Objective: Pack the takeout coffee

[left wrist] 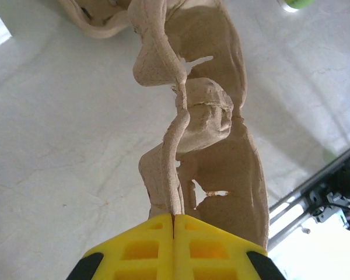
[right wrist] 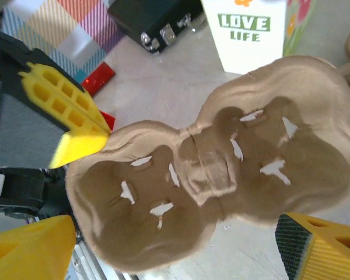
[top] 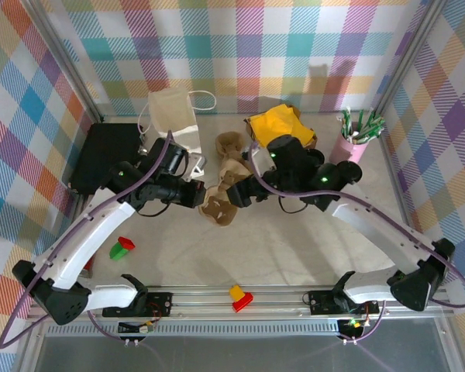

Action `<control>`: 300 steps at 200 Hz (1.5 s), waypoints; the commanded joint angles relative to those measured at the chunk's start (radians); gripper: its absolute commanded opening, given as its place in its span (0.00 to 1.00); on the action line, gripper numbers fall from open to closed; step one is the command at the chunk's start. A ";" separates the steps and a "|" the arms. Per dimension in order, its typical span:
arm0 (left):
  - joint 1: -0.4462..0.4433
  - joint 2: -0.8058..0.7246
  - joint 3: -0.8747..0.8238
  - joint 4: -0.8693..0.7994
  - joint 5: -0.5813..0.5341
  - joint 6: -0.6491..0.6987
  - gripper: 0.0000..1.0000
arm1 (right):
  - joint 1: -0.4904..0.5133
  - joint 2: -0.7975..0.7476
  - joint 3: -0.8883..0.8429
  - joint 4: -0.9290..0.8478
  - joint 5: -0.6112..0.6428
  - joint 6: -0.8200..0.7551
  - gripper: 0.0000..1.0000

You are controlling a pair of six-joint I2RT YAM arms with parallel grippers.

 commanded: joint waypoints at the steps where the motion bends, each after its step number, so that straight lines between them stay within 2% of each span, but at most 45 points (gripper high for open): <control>1: 0.008 -0.047 -0.025 0.006 0.063 0.021 0.00 | 0.028 0.046 0.053 -0.060 0.033 -0.070 0.85; 31: 0.008 -0.074 -0.038 0.004 0.068 0.025 0.00 | 0.060 0.100 0.082 -0.077 0.056 -0.104 0.81; 123: 0.008 -0.081 -0.044 0.019 0.101 0.021 0.00 | 0.103 0.168 0.095 -0.090 0.135 -0.130 0.80; 202: 0.008 -0.086 -0.048 0.028 0.101 0.018 0.00 | 0.109 0.172 0.081 -0.095 0.102 -0.160 0.73; 300: 0.008 -0.079 -0.032 0.014 0.103 0.017 0.00 | 0.110 0.186 0.078 -0.103 0.122 -0.172 0.67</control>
